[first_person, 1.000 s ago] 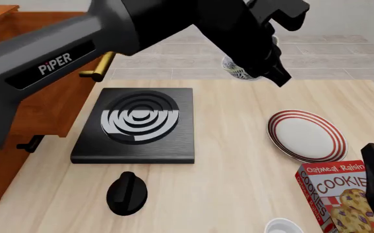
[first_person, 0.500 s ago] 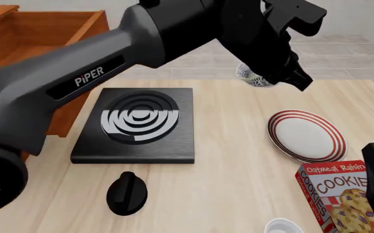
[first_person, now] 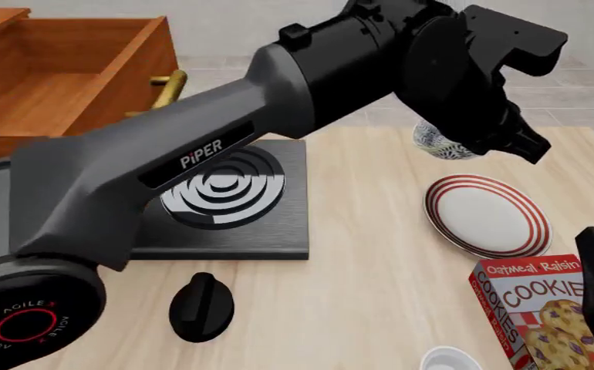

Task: Pick the akita bowl in the top layer of the wooden cabinet and place it on the plate.

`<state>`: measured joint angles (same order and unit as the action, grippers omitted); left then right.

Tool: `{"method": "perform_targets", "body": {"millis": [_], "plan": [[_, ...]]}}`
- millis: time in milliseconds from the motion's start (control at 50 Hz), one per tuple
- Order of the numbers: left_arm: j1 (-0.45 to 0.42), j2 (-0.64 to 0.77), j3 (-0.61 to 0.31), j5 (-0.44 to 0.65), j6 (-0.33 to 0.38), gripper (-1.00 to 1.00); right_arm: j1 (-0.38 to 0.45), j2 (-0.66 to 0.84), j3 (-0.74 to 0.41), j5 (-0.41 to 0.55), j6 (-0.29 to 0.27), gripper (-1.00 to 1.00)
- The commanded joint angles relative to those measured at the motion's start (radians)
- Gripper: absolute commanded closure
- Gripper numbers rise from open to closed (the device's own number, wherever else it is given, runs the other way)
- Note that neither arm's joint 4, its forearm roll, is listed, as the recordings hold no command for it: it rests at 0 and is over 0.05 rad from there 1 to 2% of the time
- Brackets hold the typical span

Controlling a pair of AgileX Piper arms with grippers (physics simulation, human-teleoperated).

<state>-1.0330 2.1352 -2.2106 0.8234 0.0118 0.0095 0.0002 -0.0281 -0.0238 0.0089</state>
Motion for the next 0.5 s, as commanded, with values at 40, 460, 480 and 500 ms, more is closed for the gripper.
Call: {"method": "perform_targets", "body": {"millis": [40, 460, 480, 500], "plan": [[-0.03, 0.023, -0.086, -0.004, -0.092, 1.0, -0.002, 0.0, 0.001, 0.001, 0.0, -1.0], [-0.035, -0.004, -0.019, -0.117, -0.193, 1.0, -0.003, 0.0, 0.004, 0.005, 0.005, -1.0], [-0.037, -0.009, -0.013, -0.126, -0.202, 1.0, -0.003, 0.0, 0.004, 0.005, 0.005, -1.0], [-0.039, -0.01, -0.01, -0.13, -0.2, 1.0, -0.003, 0.0, 0.004, 0.005, 0.005, -1.0]]}}
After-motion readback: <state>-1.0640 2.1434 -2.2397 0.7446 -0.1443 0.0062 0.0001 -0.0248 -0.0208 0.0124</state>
